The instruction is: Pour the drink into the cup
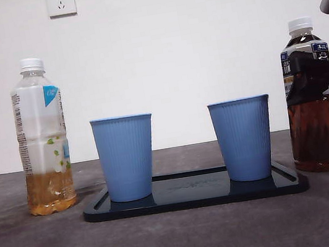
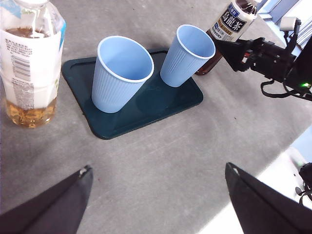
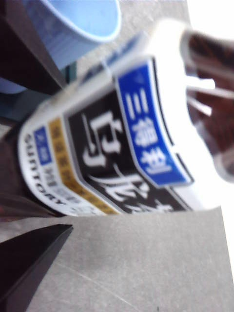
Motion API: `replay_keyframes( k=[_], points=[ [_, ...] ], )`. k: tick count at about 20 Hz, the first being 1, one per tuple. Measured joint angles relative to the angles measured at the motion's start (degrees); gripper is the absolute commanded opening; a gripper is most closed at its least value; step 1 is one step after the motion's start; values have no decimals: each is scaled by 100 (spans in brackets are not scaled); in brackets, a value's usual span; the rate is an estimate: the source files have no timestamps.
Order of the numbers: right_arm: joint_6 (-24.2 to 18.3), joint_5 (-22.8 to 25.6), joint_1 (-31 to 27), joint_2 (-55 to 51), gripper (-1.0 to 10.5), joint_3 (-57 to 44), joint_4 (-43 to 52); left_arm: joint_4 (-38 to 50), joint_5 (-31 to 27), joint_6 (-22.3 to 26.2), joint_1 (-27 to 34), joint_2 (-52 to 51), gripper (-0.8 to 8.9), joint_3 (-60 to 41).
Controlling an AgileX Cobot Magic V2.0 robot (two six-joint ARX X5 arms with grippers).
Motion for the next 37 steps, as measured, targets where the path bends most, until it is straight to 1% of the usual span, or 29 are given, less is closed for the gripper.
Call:
replay_keyframes(
  k=[3, 5, 8, 9, 13, 16, 18, 20, 22, 25, 28, 30, 33, 37],
  points=[
    [-2, -2, -52, 286, 419, 0, 463, 2, 0, 0, 0, 0, 439, 0],
    [-2, 0, -66, 435, 415, 44, 494, 20, 0, 0, 0, 0, 439, 0],
    [-50, -11, -63, 564, 265, 101, 616, 26, 0, 0, 0, 0, 439, 0],
    [-94, -4, -63, 586, 233, 101, 675, 24, 0, 0, 0, 0, 439, 0],
    [-111, 0, -74, 597, 189, 101, 782, 26, 0, 0, 0, 0, 439, 0],
    [-131, -20, -74, 542, 188, 101, 732, 28, 0, 0, 0, 0, 439, 0],
    [-149, -31, -74, 295, 182, 96, 444, 28, 0, 0, 0, 0, 439, 0],
    [-262, -28, -74, -155, 155, 96, 15, 28, -2, 2, 0, 0, 439, 0],
    [-511, -24, -74, -686, 155, 243, -813, 28, -2, 7, 0, 0, 439, 0],
    [-1043, 35, -70, -1211, 156, 868, -2518, 63, 4, 120, -17, 0, 439, 0],
    [-1729, 114, -70, -1397, 156, 1764, -4168, 382, 446, 175, -74, 0, 439, 0],
    [-2256, 227, -35, -1397, 156, 2334, -5165, 597, 608, 175, -79, 0, 439, 0],
    [-3064, 708, 173, -1397, 156, 2833, -6148, 710, 879, 175, -103, 33, 439, 0],
    [-4011, 1392, 564, -1397, 156, 3075, -6719, 927, 1294, 177, -269, 212, 439, 0]
  ],
)
